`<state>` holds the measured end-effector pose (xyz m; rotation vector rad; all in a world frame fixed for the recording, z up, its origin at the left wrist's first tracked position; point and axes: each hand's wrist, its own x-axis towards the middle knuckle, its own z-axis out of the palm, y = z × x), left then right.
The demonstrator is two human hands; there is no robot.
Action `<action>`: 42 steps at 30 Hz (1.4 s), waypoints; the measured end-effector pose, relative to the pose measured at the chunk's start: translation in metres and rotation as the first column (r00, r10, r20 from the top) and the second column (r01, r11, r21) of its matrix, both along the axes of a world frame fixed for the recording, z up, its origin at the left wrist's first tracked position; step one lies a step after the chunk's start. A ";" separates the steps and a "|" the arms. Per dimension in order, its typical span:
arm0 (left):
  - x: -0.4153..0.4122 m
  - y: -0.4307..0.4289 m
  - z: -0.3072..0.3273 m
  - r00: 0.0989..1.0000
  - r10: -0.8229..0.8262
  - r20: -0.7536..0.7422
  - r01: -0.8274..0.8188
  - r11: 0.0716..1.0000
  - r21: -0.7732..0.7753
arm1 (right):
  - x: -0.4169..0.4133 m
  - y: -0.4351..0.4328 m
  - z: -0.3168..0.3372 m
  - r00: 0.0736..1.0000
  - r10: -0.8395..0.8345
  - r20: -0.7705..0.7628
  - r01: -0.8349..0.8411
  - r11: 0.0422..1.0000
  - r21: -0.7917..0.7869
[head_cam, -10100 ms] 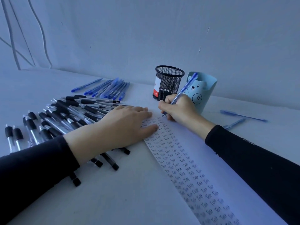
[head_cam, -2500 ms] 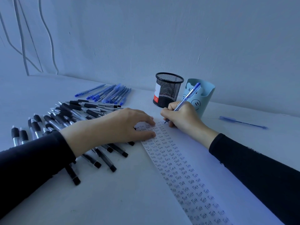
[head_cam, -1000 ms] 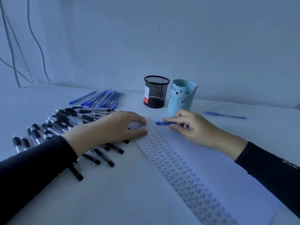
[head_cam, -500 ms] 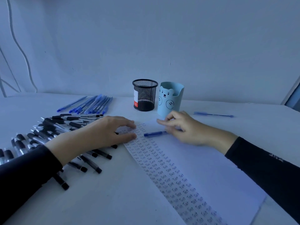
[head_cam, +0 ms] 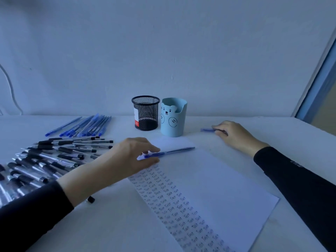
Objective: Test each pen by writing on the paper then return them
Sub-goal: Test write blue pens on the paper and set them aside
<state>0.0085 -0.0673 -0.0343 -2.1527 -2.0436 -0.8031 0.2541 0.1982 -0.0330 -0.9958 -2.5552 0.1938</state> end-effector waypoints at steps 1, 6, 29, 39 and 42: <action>0.000 0.002 -0.002 1.000 0.001 -0.010 -0.001 1.000 0.016 | -0.002 -0.002 0.001 1.000 0.002 -0.022 -0.002 1.000 0.004; -0.008 -0.003 0.007 1.000 -0.016 -0.011 0.018 0.988 0.156 | -0.012 -0.010 0.004 0.994 0.084 -0.077 -0.083 0.996 0.009; -0.155 -0.027 0.031 0.674 0.737 0.037 -0.734 0.675 -0.074 | -0.068 -0.104 -0.002 0.865 0.464 -0.190 -0.483 0.874 -0.063; -0.066 -0.021 0.035 0.978 0.211 0.002 -0.203 0.947 -0.249 | -0.074 -0.150 0.016 0.869 0.494 0.027 -0.493 0.870 -0.014; -0.055 -0.021 0.030 0.991 0.123 0.051 -0.098 0.936 -0.337 | -0.071 -0.160 0.023 0.879 0.464 0.106 -0.455 0.885 -0.102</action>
